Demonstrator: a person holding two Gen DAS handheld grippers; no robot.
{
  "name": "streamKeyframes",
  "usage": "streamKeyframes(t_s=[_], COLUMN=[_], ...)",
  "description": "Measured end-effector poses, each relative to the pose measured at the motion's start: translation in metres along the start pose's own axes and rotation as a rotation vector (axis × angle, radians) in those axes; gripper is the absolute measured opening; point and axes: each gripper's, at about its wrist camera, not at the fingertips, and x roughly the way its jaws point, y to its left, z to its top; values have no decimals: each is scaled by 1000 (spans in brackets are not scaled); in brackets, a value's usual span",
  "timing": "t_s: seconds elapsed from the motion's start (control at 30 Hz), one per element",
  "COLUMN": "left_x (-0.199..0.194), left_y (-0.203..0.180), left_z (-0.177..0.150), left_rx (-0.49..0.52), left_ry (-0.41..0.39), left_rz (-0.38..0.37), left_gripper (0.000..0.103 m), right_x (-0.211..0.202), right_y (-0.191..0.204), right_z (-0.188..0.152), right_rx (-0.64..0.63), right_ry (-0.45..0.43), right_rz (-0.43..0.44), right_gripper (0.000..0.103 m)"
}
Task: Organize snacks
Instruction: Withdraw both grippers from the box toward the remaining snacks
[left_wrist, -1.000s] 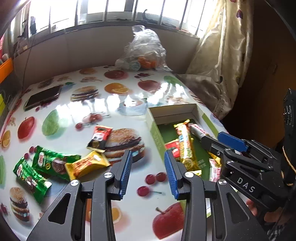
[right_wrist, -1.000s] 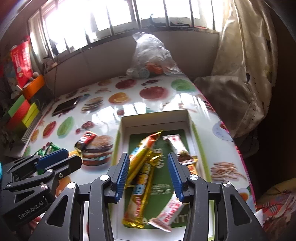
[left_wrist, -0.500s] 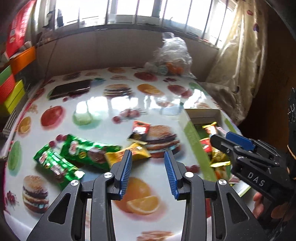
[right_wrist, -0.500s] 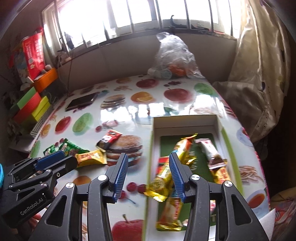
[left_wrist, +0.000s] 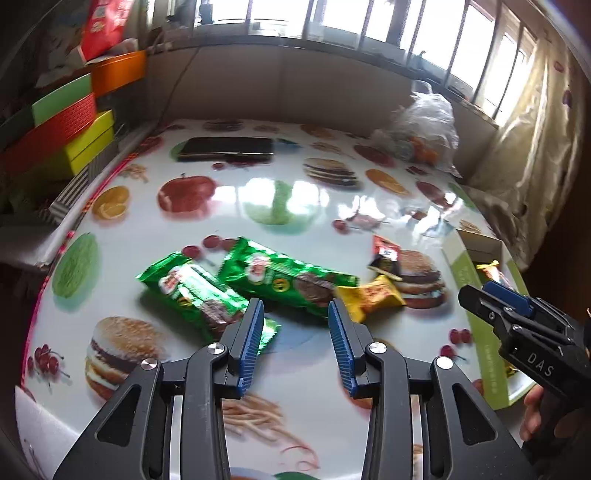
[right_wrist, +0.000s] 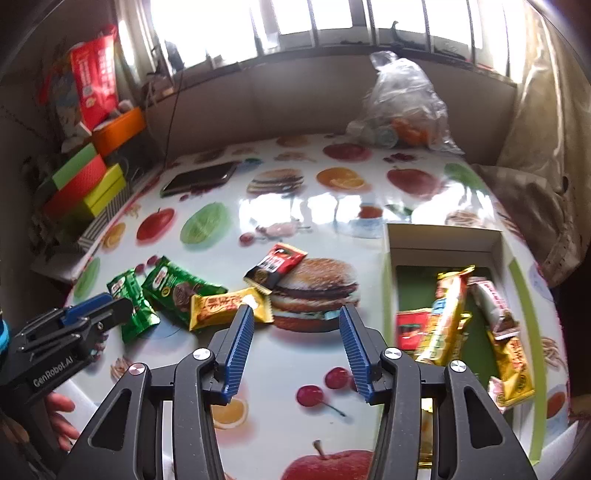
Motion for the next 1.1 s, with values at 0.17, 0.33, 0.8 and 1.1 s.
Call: streamKeyframes(t_s=[0.17,0.33,0.8,1.1], left_x=[5,14,38,37], left_y=[18,28,39,47], left_z=[-4,-7,-10,-15], left_rx=[-43,-53,-63,-51], left_ry=[19,44,103,115], left_rz=[29,43,84,97], left_gripper=[38,38,38,38], right_x=[14,27,65,82], right_y=[9,17,46,58], right_z=[-1,-1,12,18], right_rx=[-20,-31,-78,-109], right_ry=[28,52,77,101], right_rz=[14,18,7,-33], right_gripper=[49,49,50,50])
